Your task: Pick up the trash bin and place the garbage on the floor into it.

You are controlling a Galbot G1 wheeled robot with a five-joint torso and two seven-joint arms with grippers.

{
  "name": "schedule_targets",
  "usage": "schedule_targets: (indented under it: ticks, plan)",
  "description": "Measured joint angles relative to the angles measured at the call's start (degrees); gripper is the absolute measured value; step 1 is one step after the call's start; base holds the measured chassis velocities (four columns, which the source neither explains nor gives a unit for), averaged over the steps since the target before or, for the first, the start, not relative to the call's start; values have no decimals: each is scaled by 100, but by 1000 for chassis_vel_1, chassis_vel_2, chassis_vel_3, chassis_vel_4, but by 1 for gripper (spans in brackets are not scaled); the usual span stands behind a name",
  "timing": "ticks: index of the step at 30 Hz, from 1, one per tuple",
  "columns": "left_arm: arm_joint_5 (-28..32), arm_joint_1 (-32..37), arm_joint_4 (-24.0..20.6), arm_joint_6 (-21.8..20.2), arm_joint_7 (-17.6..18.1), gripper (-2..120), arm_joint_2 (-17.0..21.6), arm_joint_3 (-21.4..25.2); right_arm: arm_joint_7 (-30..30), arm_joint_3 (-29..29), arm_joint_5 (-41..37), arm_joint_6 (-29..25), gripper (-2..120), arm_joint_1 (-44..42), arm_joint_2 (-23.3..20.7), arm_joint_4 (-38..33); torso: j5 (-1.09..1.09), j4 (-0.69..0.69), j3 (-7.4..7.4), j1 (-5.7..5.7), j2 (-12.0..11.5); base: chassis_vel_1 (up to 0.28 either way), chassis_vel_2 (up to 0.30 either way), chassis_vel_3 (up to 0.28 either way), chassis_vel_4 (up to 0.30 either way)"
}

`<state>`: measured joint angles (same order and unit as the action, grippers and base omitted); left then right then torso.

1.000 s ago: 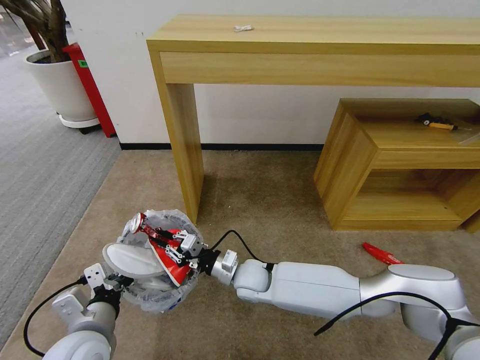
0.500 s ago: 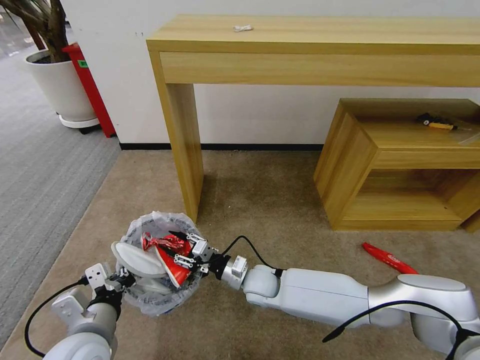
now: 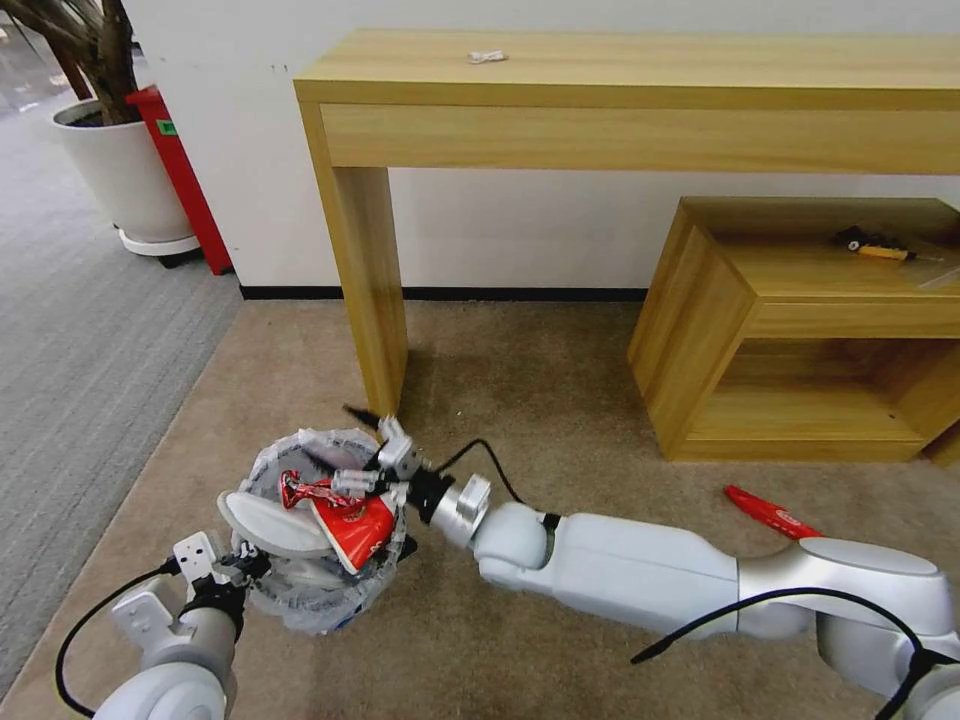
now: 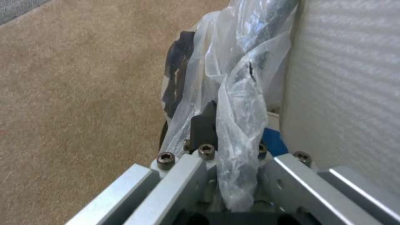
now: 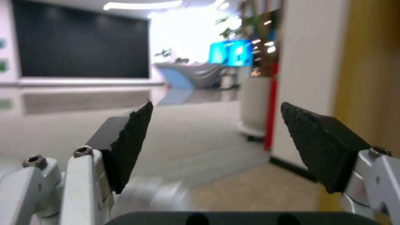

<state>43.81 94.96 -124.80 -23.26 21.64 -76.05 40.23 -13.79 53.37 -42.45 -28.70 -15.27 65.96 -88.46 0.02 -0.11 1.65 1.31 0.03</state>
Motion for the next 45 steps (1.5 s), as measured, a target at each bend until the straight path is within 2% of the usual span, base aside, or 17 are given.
schedule_targets:
  ticks: [3, 5, 8, 9, 11, 12, 15, 16, 19, 20, 22, 24, 26, 28, 31, 35, 45]
  plan:
    - [-24, -51, 113, 12, 0, 0, -5, -15, -214, -319, -98, 65, 96, -12, -214, -241, 0, 1, 0, 0, 0, 0, 0, 0, 0]
    - [-35, -70, 156, 18, 0, 0, -5, -5, -298, -461, -137, 111, 98, -62, -365, -324, -1, 0, 0, 0, 0, 0, 0, 0, 0]
    - [-34, -83, 190, 19, 0, 0, 6, 31, -821, -902, -203, 424, 99, -401, -741, -472, 1, 1, 0, 0, 0, 0, 0, 0, 0]
    - [-34, -83, 190, 19, 0, 0, 6, 31, -821, -902, -203, 424, 99, -401, -741, -472, 1, 1, 0, 0, 0, 0, 0, 0, 0]
    - [-10, -80, 190, 19, -1, 0, 57, 93, -1305, -1376, -240, 774, 100, -878, -1063, -583, 3, 0, 0, 0, 0, 0, 0, 0, 0]
    - [-10, -80, 190, 19, -1, 0, 57, 93, -1305, -1376, -240, 774, 100, -878, -1063, -583, 3, 0, 0, 0, 0, 0, 0, 0, 0]
    - [28, -50, 172, 20, -1, 0, 154, 168, -1701, -2273, -188, 1142, 100, -1676, -1505, -674, 2, -2, 0, 0, 0, 0, 0, 0, 0]
    - [28, -50, 172, 20, -1, 0, 154, 168, -1701, -2273, -188, 1142, 100, -1676, -1505, -674, 2, -2, 0, 0, 0, 0, 0, 0, 0]
    - [55, -47, 127, 20, -2, 0, 168, 189, -1816, -3147, 380, 966, 100, -2452, -1751, -476, 2, 0, 0, 0, 1, 0, 0, 0, 0]
    - [55, -47, 127, 20, -2, 0, 168, 189, -1816, -3147, 380, 966, 100, -2452, -1751, -476, 2, 0, 0, 0, 1, 0, 0, 0, 0]
    - [50, -19, 106, 30, -12, 0, 157, 199, -1753, -3721, 661, 827, 100, -3044, -1900, -464, 2, -1, 0, 0, 1, 0, 0, 0, 0]
    - [49, -3, 92, 36, -20, 0, 153, 203, -1750, -3877, 751, 756, 100, -3229, -1937, -464, 1, -1, 0, 0, 1, 0, 0, 0, 0]
    - [49, 25, 44, 49, -44, 0, 149, 220, -1677, -4442, 971, 515, 100, -3829, -2031, -459, 3, -1, 0, 0, 1, 0, 0, 0, 0]
    - [51, 32, -12, 54, -47, 0, 146, 229, -1567, -4966, 1100, 339, 100, -4279, -2077, -395, 1, -2, 0, 0, 1, 0, 0, 0, 0]
    - [61, 29, -64, 54, -47, 0, 106, 228, -1499, -5269, 1144, 208, 100, -4518, -2036, -307, 1, -2, 0, 0, 1, 0, 0, 0, 0]
    - [66, 36, -185, 54, -50, 0, -15, 243, -1327, -5763, 1208, 53, 100, -4840, -1798, -183, 4, 1, 0, 0, 1, 0, 0, 0, 0]
    - [53, 55, -373, 56, -119, 0, -93, 376, -823, -7231, 1354, -176, 100, -5552, -1343, -507, 0, 0, 0, 0, 1, 0, 0, 0, 0]
